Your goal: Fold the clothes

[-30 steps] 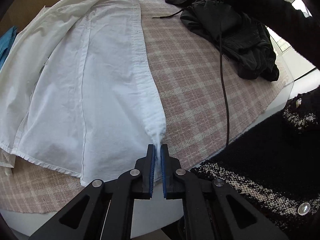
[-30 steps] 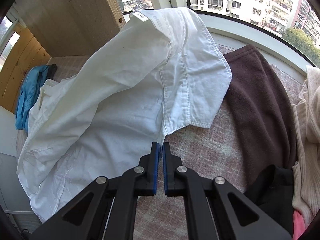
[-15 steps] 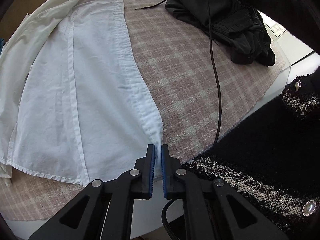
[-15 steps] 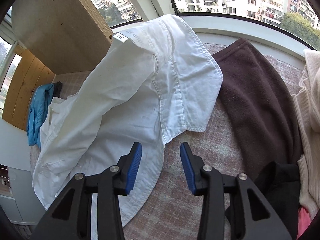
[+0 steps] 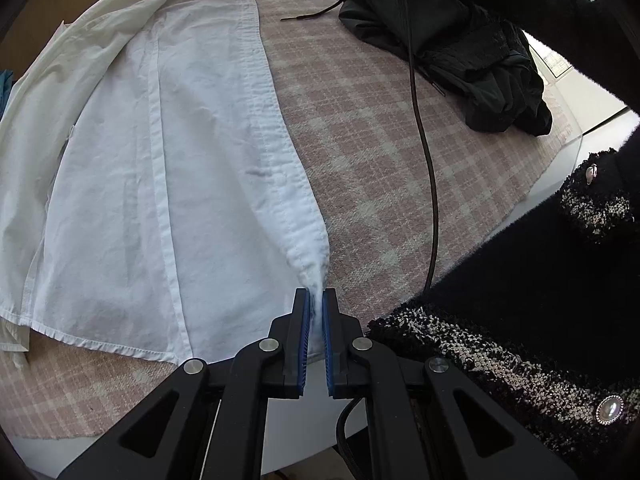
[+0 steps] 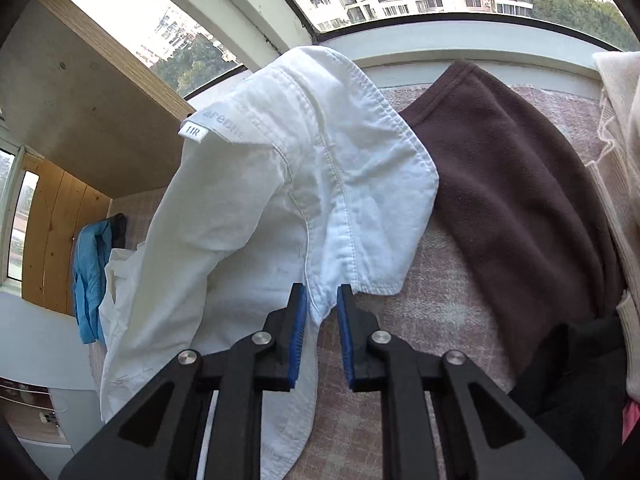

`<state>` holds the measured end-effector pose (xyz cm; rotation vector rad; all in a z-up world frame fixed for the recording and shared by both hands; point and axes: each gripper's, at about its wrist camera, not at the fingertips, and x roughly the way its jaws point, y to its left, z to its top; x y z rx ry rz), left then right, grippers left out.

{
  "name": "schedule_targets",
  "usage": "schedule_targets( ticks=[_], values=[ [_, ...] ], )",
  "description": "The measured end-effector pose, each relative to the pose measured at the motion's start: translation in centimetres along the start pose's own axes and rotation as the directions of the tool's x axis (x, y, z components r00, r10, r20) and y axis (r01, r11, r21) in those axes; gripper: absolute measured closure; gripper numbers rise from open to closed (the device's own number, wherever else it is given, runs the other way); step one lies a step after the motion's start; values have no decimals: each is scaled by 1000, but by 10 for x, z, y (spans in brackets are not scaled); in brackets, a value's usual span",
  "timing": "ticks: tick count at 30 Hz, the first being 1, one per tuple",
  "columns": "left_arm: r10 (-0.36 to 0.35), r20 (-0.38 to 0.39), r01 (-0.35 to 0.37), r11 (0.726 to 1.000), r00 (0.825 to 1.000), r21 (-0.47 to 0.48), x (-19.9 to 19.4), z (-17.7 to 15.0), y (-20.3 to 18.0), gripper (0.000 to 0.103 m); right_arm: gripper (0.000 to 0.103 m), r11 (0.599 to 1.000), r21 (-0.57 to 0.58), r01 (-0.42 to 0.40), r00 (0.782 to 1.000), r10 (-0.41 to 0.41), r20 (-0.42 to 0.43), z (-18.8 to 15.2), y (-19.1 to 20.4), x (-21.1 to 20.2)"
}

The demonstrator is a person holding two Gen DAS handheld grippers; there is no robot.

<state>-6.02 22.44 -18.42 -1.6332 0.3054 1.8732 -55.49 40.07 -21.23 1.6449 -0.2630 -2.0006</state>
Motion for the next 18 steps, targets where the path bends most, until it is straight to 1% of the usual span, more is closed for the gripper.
schedule_targets(
  ticks=[1, 3, 5, 7, 9, 10, 12, 13, 15, 16, 18],
  values=[
    [-1, 0, 1, 1000, 1000, 2, -1, 0, 0, 97, 62, 999, 28, -18, 1000, 18, -7, 0, -5, -4],
    [-3, 1, 3, 1000, 1000, 6, -2, 0, 1, 97, 61, 999, 40, -33, 999, 34, -33, 1, -10, -4],
    [-4, -1, 4, 1000, 1000, 9, 0, 0, 1, 97, 61, 1000, 18, -22, 998, 23, -57, 3, -9, 2],
    [-1, -5, 1, 1000, 1000, 8, 0, 1, 2, 97, 61, 999, 20, -25, 996, 27, -79, 6, -9, 11],
    [3, -10, -3, 1000, 1000, 10, -1, 0, 3, 97, 61, 999, 6, -44, 996, 45, -72, 11, -5, 18],
    [5, -14, -5, 1000, 1000, 13, -1, 0, 3, 97, 63, 999, -4, -54, 996, 54, -66, 13, -2, 21],
    [6, -22, -6, 1000, 1000, 16, -1, 0, 4, 97, 88, 996, -89, -26, 998, 20, -64, 18, 11, 27],
    [2, -24, -1, 1000, 1000, 19, 0, -1, 4, 97, 97, 990, -139, -4, 998, -5, -68, 19, 18, 29],
    [-22, -20, 22, 999, 1000, 28, -3, -1, 2, 97, 97, 972, -233, 43, 997, -57, -54, 20, 32, 23],
    [-34, -16, 34, 999, 999, 35, -5, -1, 0, 97, 98, 956, -283, 79, 995, -91, -28, 17, 41, 14],
    [-43, -9, 43, 997, 999, 58, -7, 1, -5, 97, 98, 911, -380, 160, 987, -157, 40, 8, 60, -7]
  ],
)
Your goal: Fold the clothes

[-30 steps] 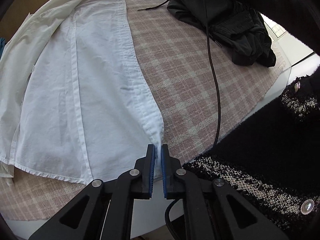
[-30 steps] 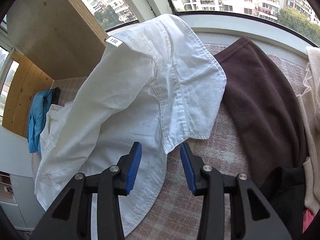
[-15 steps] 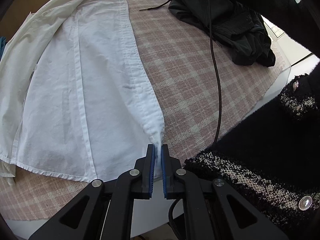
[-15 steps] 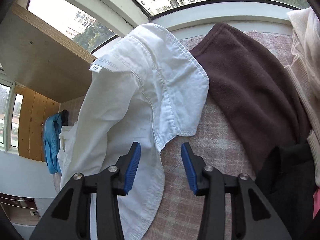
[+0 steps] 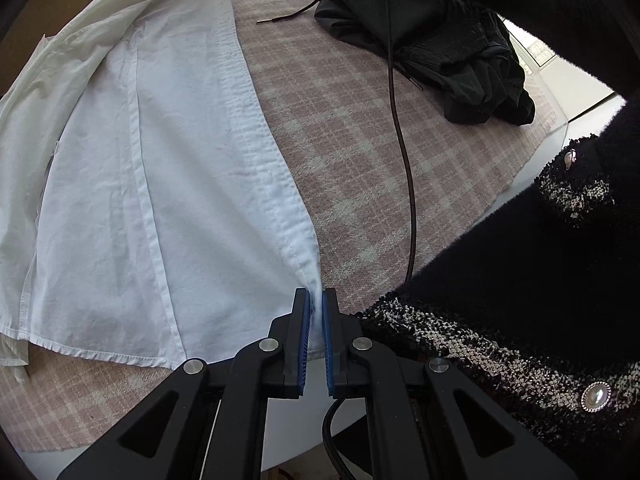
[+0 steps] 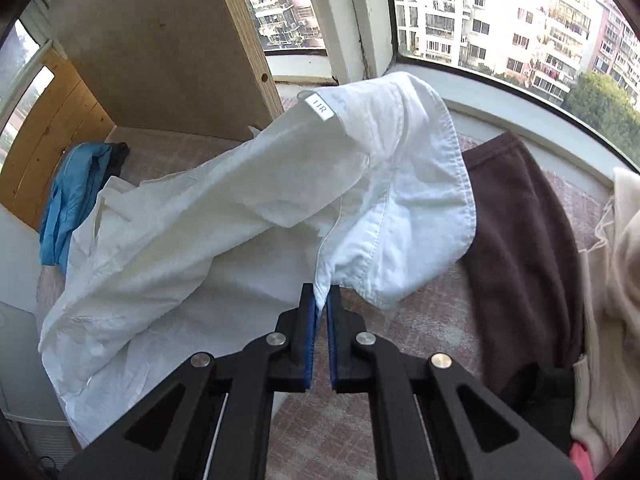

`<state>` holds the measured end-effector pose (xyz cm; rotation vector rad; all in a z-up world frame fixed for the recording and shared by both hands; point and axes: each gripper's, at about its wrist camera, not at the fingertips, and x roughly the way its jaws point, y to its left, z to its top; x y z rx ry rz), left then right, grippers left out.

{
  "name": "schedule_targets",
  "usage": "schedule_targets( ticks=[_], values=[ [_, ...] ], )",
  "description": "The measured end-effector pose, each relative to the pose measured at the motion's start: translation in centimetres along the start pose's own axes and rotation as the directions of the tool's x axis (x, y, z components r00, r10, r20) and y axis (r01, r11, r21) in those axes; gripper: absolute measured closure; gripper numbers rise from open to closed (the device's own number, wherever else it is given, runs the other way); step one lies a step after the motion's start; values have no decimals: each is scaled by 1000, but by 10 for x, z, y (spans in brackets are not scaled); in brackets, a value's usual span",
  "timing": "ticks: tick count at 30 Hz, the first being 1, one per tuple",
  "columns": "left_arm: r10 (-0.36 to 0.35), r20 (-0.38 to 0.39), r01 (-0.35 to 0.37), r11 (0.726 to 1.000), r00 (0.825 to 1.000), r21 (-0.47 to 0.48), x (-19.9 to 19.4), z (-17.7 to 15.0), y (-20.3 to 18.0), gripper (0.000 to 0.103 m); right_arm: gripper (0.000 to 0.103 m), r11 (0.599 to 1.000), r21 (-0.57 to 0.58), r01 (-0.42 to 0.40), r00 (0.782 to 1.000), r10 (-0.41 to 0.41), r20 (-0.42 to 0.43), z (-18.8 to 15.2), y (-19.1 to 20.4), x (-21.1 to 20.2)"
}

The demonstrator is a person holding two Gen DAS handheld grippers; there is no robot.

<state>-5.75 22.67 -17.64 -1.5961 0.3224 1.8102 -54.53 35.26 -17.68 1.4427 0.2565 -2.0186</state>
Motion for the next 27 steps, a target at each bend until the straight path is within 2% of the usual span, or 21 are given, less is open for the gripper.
schedule_targets(
  ticks=[1, 3, 4, 6, 7, 10, 12, 14, 16, 19, 21, 22, 23, 24, 27],
  values=[
    [-8, -3, 8, 1000, 1000, 3, 3, 1, 0, 97, 98, 998, -51, 43, 999, -42, 22, -1, 8, -12],
    [-23, -18, 23, 1000, 1000, 6, 10, 2, 0, 97, 98, 996, -61, 70, 998, -70, 1, -19, -11, -16],
    [-29, -29, 29, 1000, 999, 6, 15, 2, 1, 97, 98, 991, -77, 107, 994, -109, -20, -42, -31, -38],
    [-41, -44, 41, 999, 998, 5, 21, 0, 3, 97, 98, 974, -133, 182, 980, -191, -55, -76, -16, -32],
    [-47, -50, 47, 999, 998, 3, 24, 0, 3, 96, 98, 963, -162, 214, 971, -227, -69, -82, -9, -25],
    [-64, -55, 64, 998, 996, 0, 24, -3, 2, 95, 96, 933, -242, 267, 958, -285, -40, -85, 5, -18],
    [-62, -48, 62, 998, 997, -10, 17, -7, 4, 95, 86, 928, -263, 266, 954, -292, -67, -83, 6, -21],
    [-51, -35, 50, 998, 998, -28, 6, -13, 9, 95, 68, 922, -257, 288, 945, -318, -80, -81, 0, -31],
    [-39, -23, 38, 998, 999, -47, -4, -19, 14, 95, 66, 911, -237, 336, 932, -358, -56, -78, -8, -47],
    [-11, 9, 11, 997, 1000, -79, -18, -23, 26, 91, 66, 933, -184, 310, 950, -312, 19, -86, 1, -84],
    [15, 39, -11, 995, 999, -98, -21, -17, 37, 91, 66, 960, -210, 183, 983, -183, 19, -84, 30, -76],
    [26, 50, -21, 996, 998, -91, -19, -11, 42, 91, 66, 965, -231, 122, 992, -122, 13, -90, 44, -74],
    [35, 60, -30, 996, 998, -85, -17, -5, 45, 91, 66, 966, -251, 62, 998, -64, -1, -92, 73, -56],
    [37, 66, -32, 997, 997, -75, -12, 2, 46, 91, 66, 964, -265, -4, 1000, -3, -27, -99, 91, -31],
    [27, 71, -23, 998, 997, -54, 5, 17, 45, 85, 66, 944, -312, -112, 993, 92, -77, -122, 125, -14]
  ],
)
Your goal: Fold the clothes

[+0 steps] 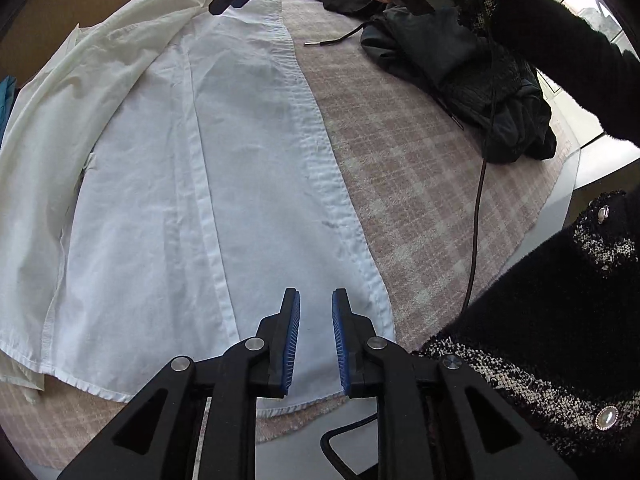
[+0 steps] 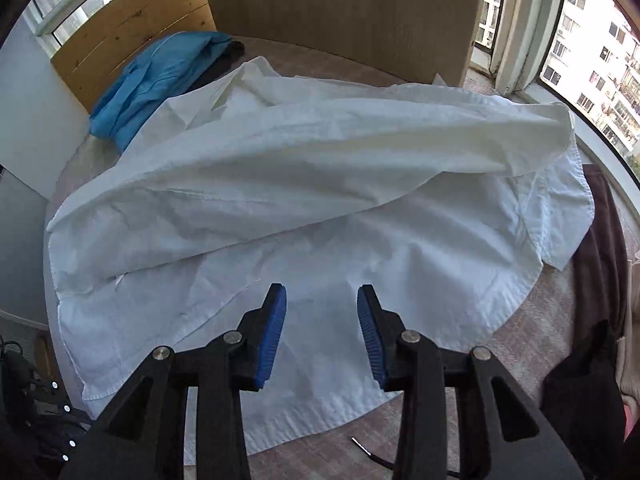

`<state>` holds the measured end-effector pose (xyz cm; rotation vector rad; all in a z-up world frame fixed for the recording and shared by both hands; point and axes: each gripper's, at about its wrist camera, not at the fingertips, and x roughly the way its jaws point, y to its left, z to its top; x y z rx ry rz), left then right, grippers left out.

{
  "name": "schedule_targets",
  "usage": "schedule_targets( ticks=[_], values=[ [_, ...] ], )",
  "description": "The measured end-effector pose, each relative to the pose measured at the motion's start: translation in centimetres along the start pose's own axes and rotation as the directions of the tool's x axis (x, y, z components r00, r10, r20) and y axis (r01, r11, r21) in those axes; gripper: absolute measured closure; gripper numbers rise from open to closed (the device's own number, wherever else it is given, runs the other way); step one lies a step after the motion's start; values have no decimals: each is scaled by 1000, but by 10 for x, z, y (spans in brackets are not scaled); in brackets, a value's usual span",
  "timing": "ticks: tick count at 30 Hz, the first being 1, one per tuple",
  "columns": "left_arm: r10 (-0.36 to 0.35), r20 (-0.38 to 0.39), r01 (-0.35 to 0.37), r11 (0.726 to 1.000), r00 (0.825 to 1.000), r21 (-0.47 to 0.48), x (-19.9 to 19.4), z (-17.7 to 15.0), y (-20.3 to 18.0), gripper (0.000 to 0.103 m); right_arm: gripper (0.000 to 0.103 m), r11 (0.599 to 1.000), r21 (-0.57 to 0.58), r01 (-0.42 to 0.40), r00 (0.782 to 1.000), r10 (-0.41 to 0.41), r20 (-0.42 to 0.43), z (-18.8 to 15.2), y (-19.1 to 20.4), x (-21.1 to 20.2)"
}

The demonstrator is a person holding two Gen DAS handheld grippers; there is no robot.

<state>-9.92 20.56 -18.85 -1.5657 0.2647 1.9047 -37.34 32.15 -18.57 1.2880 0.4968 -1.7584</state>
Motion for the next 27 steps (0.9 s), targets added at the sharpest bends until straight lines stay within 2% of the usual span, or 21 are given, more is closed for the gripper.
schedule_targets(
  ticks=[2, 4, 6, 7, 8, 9, 11, 13, 15, 18, 19, 22, 25, 27],
  values=[
    [3, -8, -3, 1000, 1000, 16, 13, 6, -4, 85, 66, 997, -73, 24, 999, -27, -34, -16, 19, 17],
    [-2, -23, 3, 1000, 1000, 25, 25, 7, -8, 84, 66, 985, -146, 93, 990, -107, -94, -28, 27, 35],
    [-2, -18, 3, 1000, 1000, 28, 23, 5, -8, 82, 66, 971, -183, 153, 977, -176, -117, -36, 23, 35],
    [-4, -20, 4, 1000, 1000, 26, 21, 3, -7, 81, 66, 960, -187, 209, 963, -235, -128, -38, 18, 33],
    [-5, -22, 6, 1000, 1000, 24, 19, 1, -7, 81, 66, 939, -185, 289, 940, -315, -134, -39, 12, 30],
    [-7, -24, 7, 1000, 1000, 22, 18, -1, -7, 81, 66, 930, -167, 328, 929, -350, -124, -39, 8, 24],
    [-15, -25, 15, 1000, 1000, 1, 14, -9, -3, 79, 66, 975, -90, 205, 973, -213, -90, -38, 10, 10],
    [-8, -17, 8, 1000, 1000, -21, 6, -15, 3, 79, 65, 996, -63, 59, 996, -64, -70, -40, 26, 7],
    [12, 4, -12, 998, 1000, -58, -8, -20, 15, 79, 64, 993, -115, 36, 991, -50, -127, -45, 47, 22],
    [125, 36, -120, 986, 992, -115, -44, -30, 49, 74, 64, 991, -119, 55, 986, -73, -153, -44, 51, 30],
    [180, 42, -173, 976, 983, -129, -56, -33, 63, 67, 64, 991, -118, 62, 984, -81, -159, -43, 52, 32],
    [344, 40, -336, 931, 938, -145, -93, -42, 112, 65, 63, 998, 51, -23, 993, 29, -116, -23, 29, 18],
    [445, 35, -435, 888, 895, -151, -111, -42, 152, 55, 58, 970, 215, -115, 989, 132, -67, 0, 6, 7],
    [443, 16, -439, 891, 896, -118, -106, -38, 161, 55, 58, 951, 274, -141, 987, 156, -35, 14, -4, 0]
  ],
)
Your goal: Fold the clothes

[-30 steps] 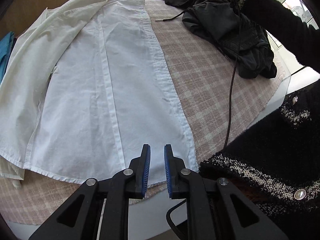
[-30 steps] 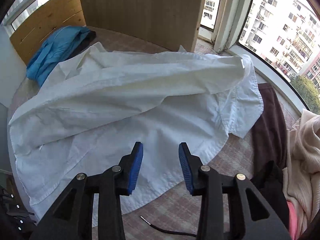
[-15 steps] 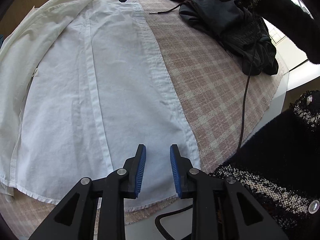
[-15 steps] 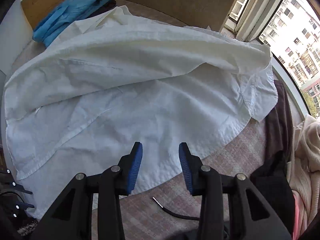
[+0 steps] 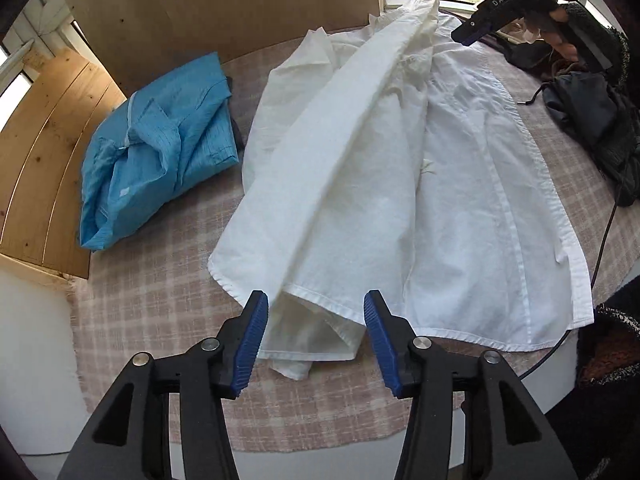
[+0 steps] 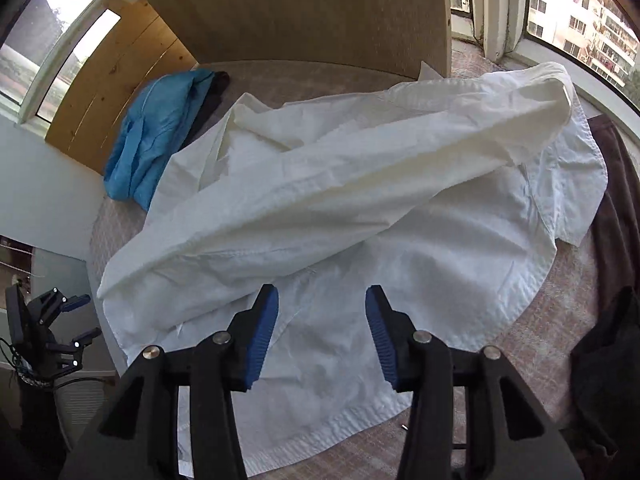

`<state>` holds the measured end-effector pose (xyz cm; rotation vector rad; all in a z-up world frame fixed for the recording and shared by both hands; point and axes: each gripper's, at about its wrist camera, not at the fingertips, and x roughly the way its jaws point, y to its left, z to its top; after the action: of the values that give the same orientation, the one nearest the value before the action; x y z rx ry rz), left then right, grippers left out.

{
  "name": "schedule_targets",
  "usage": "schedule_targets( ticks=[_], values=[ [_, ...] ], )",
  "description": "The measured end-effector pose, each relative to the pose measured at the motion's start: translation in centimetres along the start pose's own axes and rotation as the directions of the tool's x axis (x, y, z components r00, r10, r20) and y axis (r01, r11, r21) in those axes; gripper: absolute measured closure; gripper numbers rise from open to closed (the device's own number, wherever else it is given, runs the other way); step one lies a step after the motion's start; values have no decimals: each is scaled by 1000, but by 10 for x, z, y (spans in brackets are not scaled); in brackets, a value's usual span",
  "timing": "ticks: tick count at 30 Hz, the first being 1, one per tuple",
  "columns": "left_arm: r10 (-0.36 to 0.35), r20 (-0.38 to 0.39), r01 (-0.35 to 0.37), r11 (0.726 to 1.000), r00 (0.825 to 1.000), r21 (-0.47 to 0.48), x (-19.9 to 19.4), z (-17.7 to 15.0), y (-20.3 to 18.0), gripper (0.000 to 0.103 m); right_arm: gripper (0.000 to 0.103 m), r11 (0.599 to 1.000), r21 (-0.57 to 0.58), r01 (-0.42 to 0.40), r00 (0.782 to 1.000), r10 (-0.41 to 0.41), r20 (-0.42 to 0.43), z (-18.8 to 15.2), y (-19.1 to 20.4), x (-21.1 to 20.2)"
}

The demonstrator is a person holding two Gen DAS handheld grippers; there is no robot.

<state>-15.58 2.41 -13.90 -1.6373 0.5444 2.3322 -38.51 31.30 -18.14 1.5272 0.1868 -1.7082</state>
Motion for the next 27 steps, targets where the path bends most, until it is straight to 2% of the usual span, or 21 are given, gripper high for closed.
schedule_targets(
  ticks=[5, 7, 10, 13, 15, 18, 21, 24, 27],
  values=[
    [4, -47, 0, 997, 999, 83, 22, 11, 13, 54, 58, 998, 63, 23, 1000, -24, 13, 24, -6, -26],
    [-12, -63, 17, 997, 998, 70, 25, 13, 20, 54, 58, 995, 91, 42, 999, -40, -19, 23, -7, -39],
    [-68, -65, 72, 996, 996, 60, 14, 9, 23, 54, 58, 994, 107, 9, 994, 3, -111, 4, -6, -42],
    [-139, -68, 143, 988, 988, 53, -12, -2, 21, 54, 58, 1000, -10, -23, 968, 20, -248, -38, 18, -34],
    [-179, -63, 183, 981, 982, 63, -37, -15, 16, 54, 58, 993, -119, -10, 953, -26, -303, -68, 37, -38],
    [-163, -58, 166, 984, 985, 67, -72, -30, 19, 54, 58, 985, -175, -15, 958, -35, -283, -86, 47, -68],
    [-88, -37, 89, 995, 995, 39, -86, -29, 33, 54, 58, 989, -143, 20, 985, -44, -169, -66, 35, -108],
    [-91, -26, 92, 995, 996, 42, -62, -16, 40, 52, 57, 996, -79, 51, 997, -55, -47, -35, 18, -128],
    [-125, -49, 129, 988, 991, 85, -31, -5, 34, 50, 55, 999, 19, 31, 999, -31, -10, -8, -3, -122]
  ],
)
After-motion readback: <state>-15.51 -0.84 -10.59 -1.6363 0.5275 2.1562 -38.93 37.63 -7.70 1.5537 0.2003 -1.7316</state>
